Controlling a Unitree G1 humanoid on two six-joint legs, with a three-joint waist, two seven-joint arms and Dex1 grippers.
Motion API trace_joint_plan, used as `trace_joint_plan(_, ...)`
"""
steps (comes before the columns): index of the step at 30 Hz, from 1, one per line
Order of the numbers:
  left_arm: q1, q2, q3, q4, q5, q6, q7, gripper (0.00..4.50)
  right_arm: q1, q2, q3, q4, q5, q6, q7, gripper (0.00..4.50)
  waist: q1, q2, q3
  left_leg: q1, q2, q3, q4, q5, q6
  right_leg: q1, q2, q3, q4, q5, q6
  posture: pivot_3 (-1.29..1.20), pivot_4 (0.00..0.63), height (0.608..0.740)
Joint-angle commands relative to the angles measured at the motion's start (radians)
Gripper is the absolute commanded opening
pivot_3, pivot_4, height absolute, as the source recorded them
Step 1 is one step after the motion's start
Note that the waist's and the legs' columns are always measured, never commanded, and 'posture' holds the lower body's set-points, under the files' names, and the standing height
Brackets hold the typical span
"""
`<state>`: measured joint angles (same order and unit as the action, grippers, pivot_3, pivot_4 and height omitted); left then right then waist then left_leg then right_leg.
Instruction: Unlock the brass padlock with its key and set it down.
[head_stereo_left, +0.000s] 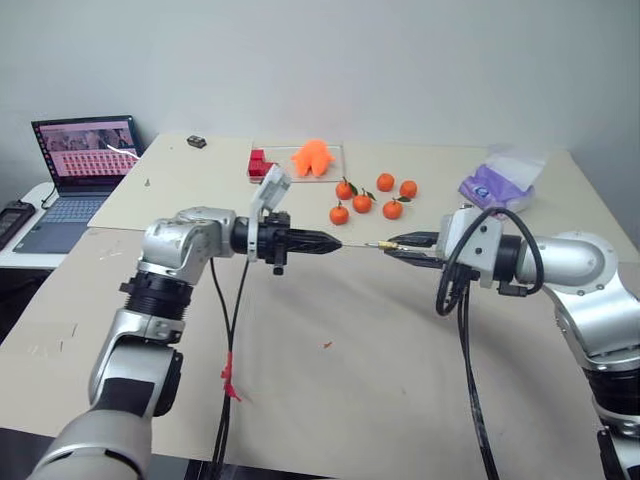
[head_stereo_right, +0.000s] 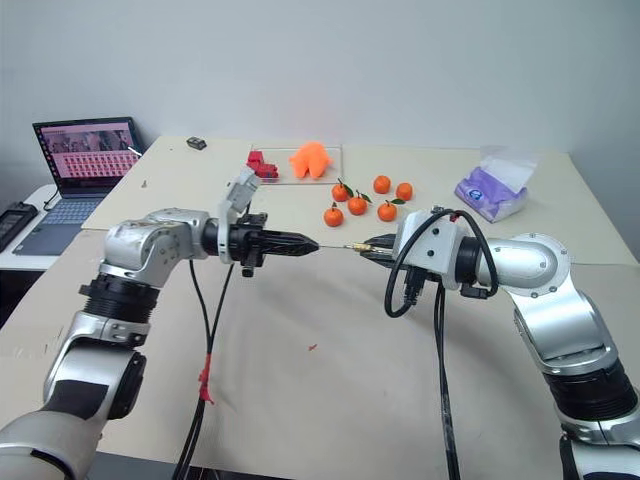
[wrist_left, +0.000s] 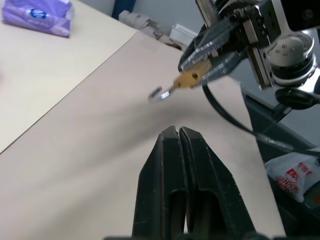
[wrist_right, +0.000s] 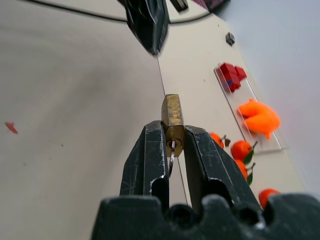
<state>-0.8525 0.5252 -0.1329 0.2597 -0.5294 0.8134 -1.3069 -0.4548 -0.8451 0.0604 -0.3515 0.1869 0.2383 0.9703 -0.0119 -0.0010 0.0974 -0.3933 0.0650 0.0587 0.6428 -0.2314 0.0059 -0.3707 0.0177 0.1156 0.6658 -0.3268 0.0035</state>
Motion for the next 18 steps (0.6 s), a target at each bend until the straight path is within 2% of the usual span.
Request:
trace_joint_plan(1,0.023,0.053,0.038,-0.061,-0.018,0.022,-0.003,1.6,-0.021,0.006,-0.01,0.023,-0.026,-0.075,-0.005,0.11,0.0,0.0,0.0,0.0,0.0,0.0,0.0,0.0,0.0,0.0,0.0,0.0,0.0,0.0,0.0,0.0,0.15,0.673)
trace_joint_plan(6,0.073,0.114,0.064,-0.152,-0.069,0.088,-0.007,3.35,-0.028,0.049,0.026,0.05,-0.059,-0.124,-0.016,0.11,-0.001,0.0,0.0,0.0,0.001,0.0,0.0,0.0,0.0,0.0,0.001,0.0,0.0,0.0,0.0,0.0,0.15,0.673)
trace_joint_plan(9,0.103,0.158,0.069,-0.229,-0.098,0.122,-0.025,4.42,-0.014,0.058,0.092,0.083,-0.141,-0.243,-0.009,0.11,0.0,0.0,0.0,0.0,0.001,0.0,0.0,0.0,0.0,0.0,0.001,-0.001,0.001,0.0,0.0,0.0,0.15,0.673)
trace_joint_plan(13,0.121,0.191,0.065,-0.273,-0.098,0.109,-0.021,4.47,-0.001,0.067,0.148,0.14,-0.221,-0.376,-0.02,0.11,0.002,0.0,0.0,0.001,0.001,0.0,0.0,0.0,0.0,0.0,0.0,-0.001,0.001,0.0,0.0,0.0,0.15,0.673)
trace_joint_plan(18,0.171,0.256,0.016,-0.33,0.022,-0.05,-0.006,4.47,0.013,0.086,0.229,0.243,-0.363,-0.605,-0.073,0.11,-0.001,0.0,0.0,0.001,0.001,0.0,0.001,0.0,0.0,0.0,0.0,0.0,0.001,0.0,0.0,0.0,0.15,0.673)
